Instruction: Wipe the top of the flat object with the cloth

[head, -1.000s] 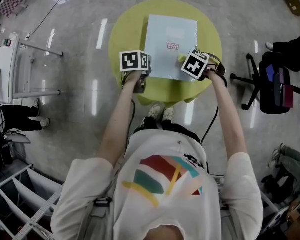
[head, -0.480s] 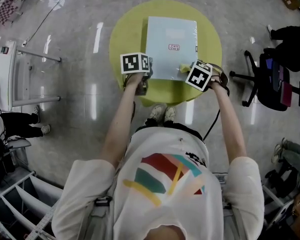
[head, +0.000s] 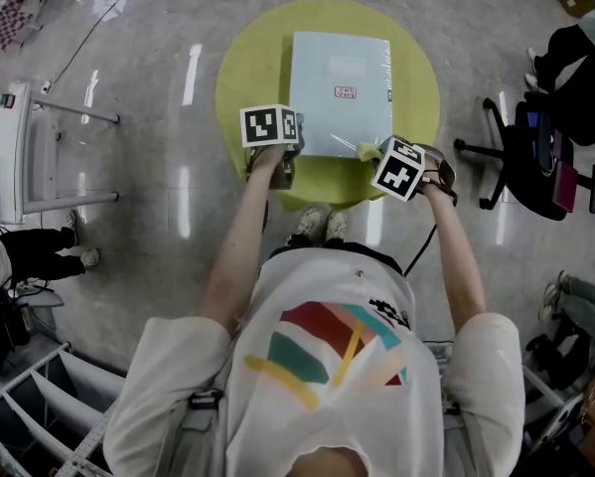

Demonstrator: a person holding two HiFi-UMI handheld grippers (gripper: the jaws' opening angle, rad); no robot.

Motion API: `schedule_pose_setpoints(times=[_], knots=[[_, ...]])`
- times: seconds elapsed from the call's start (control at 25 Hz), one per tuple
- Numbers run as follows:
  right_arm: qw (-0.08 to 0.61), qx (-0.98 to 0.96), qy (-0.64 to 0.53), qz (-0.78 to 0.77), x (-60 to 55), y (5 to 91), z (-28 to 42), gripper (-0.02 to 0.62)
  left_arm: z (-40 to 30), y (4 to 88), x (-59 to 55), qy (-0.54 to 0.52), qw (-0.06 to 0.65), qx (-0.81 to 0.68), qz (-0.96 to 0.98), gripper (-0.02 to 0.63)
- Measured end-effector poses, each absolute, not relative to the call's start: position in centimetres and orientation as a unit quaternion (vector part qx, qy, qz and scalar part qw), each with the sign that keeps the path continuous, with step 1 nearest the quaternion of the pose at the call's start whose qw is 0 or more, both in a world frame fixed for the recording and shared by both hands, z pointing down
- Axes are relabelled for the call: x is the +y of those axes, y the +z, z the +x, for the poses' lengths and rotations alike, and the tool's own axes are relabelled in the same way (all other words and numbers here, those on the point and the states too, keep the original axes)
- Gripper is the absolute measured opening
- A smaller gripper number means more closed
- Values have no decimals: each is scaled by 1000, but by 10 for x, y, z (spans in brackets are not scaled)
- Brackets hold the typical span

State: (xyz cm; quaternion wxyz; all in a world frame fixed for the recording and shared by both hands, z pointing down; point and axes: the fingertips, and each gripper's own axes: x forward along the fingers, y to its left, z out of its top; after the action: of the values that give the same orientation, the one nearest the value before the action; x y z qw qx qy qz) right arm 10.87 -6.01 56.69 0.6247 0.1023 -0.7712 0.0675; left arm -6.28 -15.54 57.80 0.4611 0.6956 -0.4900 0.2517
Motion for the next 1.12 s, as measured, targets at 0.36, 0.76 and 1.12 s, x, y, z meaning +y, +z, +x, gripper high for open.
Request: schedule_pose_setpoints(times=[0.36, 0.76, 1.12], knots=[[629, -769, 78, 85, -40, 570, 108, 28, -63, 577, -154, 249, 458, -495, 695, 129], [612, -784, 40, 97, -41, 541, 105, 28, -61, 576, -156, 252, 459, -477, 706, 129], [568, -794, -74, 203, -167, 446, 92, 28, -78, 542, -165, 204, 416, -508, 726, 73]])
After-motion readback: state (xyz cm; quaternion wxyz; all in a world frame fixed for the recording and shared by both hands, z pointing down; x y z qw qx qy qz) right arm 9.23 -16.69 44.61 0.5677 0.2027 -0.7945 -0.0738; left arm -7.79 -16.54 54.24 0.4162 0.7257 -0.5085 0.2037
